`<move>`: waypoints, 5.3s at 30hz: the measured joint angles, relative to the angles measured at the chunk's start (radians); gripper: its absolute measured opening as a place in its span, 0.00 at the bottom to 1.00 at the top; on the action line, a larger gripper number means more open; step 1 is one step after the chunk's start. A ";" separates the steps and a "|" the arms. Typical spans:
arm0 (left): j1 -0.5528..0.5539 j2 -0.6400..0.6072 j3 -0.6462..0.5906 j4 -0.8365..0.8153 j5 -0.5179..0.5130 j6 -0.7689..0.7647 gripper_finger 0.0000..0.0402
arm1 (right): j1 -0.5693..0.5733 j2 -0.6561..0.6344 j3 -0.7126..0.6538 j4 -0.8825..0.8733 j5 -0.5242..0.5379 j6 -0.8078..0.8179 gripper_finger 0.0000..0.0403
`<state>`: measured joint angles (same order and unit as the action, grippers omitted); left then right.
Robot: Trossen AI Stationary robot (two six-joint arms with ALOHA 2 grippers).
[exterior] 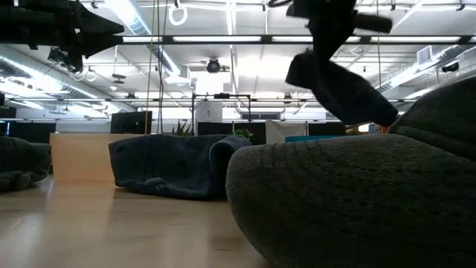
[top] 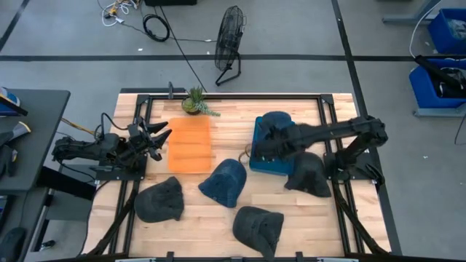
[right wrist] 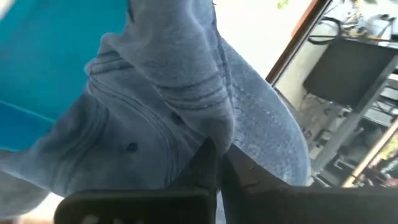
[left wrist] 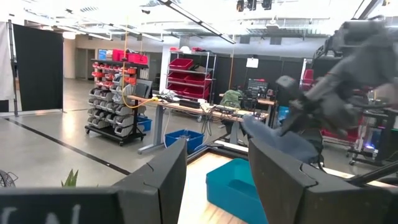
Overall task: Pick & Place hat
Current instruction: Put the right blue cap into the blue bin, then put the blue cap into the blue bin
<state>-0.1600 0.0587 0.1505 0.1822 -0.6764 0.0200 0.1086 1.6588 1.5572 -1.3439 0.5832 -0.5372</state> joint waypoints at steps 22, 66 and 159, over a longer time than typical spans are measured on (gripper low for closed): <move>0.000 0.000 0.000 -0.001 0.000 0.001 0.44 | -0.211 0.001 -0.357 0.389 -0.166 -0.388 0.01; 0.000 0.000 0.000 -0.001 0.001 -0.061 0.44 | -0.068 0.007 -0.074 0.418 -0.394 1.025 0.30; 0.000 0.000 0.000 -0.108 0.001 -0.140 0.44 | 0.177 0.312 -0.192 0.758 -0.209 0.917 0.57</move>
<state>-0.1602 0.0586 0.1501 0.0738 -0.6758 -0.1204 0.2858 1.9711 1.3647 -0.5862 0.3744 0.3800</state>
